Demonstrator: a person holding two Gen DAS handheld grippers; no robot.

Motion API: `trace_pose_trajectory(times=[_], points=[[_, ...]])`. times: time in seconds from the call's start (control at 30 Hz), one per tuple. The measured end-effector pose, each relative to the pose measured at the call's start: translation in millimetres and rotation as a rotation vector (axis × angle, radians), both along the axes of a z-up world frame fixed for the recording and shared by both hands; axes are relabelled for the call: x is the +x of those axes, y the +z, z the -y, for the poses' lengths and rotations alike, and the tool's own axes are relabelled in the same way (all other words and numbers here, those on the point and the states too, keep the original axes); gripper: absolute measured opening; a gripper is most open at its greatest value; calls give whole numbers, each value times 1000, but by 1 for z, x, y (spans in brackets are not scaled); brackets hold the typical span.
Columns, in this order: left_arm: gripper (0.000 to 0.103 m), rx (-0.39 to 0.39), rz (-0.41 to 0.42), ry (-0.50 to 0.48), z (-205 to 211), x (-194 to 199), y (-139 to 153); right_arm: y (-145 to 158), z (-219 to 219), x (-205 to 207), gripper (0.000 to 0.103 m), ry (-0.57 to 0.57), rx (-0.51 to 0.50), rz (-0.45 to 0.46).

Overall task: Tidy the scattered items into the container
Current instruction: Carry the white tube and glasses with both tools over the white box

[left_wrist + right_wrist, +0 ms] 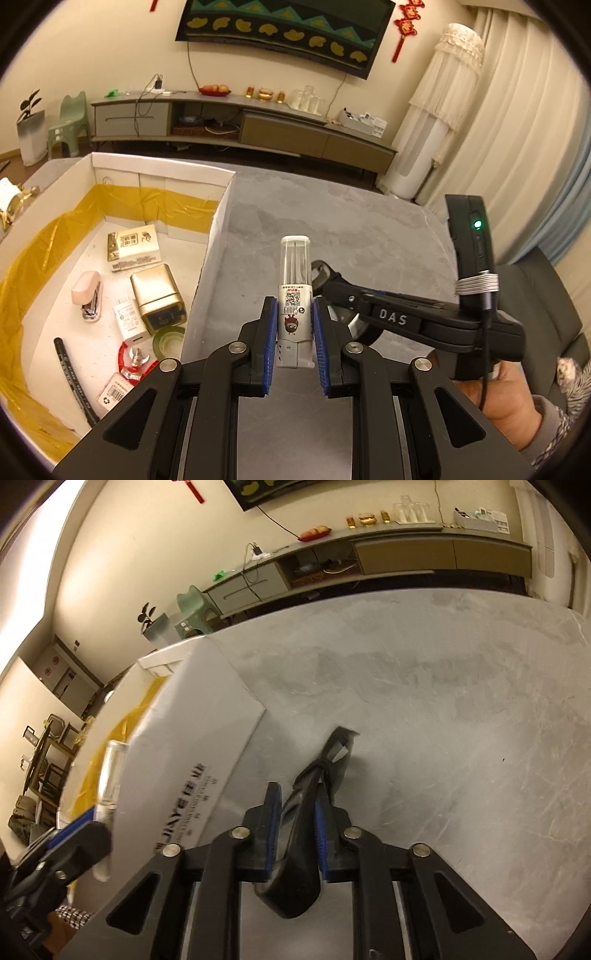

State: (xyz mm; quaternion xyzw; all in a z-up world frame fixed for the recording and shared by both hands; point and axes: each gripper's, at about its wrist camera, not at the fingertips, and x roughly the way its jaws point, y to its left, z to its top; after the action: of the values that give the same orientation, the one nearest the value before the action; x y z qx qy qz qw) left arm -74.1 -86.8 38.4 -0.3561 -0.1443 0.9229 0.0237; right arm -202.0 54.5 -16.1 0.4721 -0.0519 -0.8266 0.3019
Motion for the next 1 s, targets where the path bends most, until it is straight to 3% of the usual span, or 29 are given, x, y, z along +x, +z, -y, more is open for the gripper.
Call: trace_pose_trajectory(times=[0.27,0.6,1.0], points=[[19,-12,-16,28,12,11,6,2,2,19,14,28,24,-9],[19,-7,-42,26,20,21,16,26,-7,35,14,23,1,-61],[19,-6,-77,47,33,39,28,41,11,54,14,65,15,-99]])
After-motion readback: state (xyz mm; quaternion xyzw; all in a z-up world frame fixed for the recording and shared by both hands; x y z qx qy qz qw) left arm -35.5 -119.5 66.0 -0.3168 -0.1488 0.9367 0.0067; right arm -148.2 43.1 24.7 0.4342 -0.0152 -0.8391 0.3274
